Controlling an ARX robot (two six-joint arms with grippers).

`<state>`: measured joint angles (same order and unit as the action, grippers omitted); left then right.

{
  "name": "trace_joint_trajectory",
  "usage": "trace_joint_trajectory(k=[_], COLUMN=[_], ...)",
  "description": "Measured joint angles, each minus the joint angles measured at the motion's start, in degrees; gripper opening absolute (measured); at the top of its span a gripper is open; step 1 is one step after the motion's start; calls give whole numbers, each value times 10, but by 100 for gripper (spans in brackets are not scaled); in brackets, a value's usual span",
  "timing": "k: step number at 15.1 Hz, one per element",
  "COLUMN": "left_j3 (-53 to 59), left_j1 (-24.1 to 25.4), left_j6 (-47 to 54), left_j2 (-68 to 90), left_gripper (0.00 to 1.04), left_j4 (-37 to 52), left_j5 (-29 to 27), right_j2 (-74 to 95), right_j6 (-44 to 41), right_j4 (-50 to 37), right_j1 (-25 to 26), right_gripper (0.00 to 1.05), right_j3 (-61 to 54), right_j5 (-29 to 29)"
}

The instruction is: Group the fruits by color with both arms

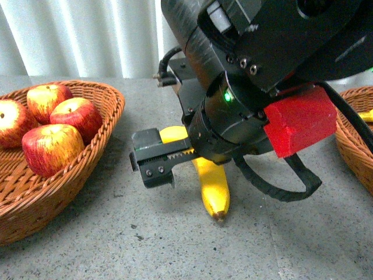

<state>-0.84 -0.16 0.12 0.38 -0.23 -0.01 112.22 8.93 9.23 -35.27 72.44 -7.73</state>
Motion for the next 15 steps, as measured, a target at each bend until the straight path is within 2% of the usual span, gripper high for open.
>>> trace_joint_trajectory(k=[1,4,5,6,8,11,15], left_j3=[0,0,0,0,0,0,0], left_j1=[0,0,0,0,0,0,0], left_j6=[0,0,0,0,0,0,0], left_j2=[0,0,0,0,0,0,0], left_gripper=[98,98,98,98,98,98,98], left_j4=[0,0,0,0,0,0,0], left_j5=[0,0,0,0,0,0,0], right_j2=[7,15,15,12,-31,-147,-227], right_j6=[0,-7,-11,-10,-2,67,75], right_j4=[-3,-12,-16,-34,-97,-268,-243], right_j1=[-1,-5,-7,1,34,105,242], right_gripper=[97,74,61,35,33,33,33], right_j3=[-8,-14,-16,-16,-20,-52,-97], right_j5=[0,-2,-4,12,48,129,183])
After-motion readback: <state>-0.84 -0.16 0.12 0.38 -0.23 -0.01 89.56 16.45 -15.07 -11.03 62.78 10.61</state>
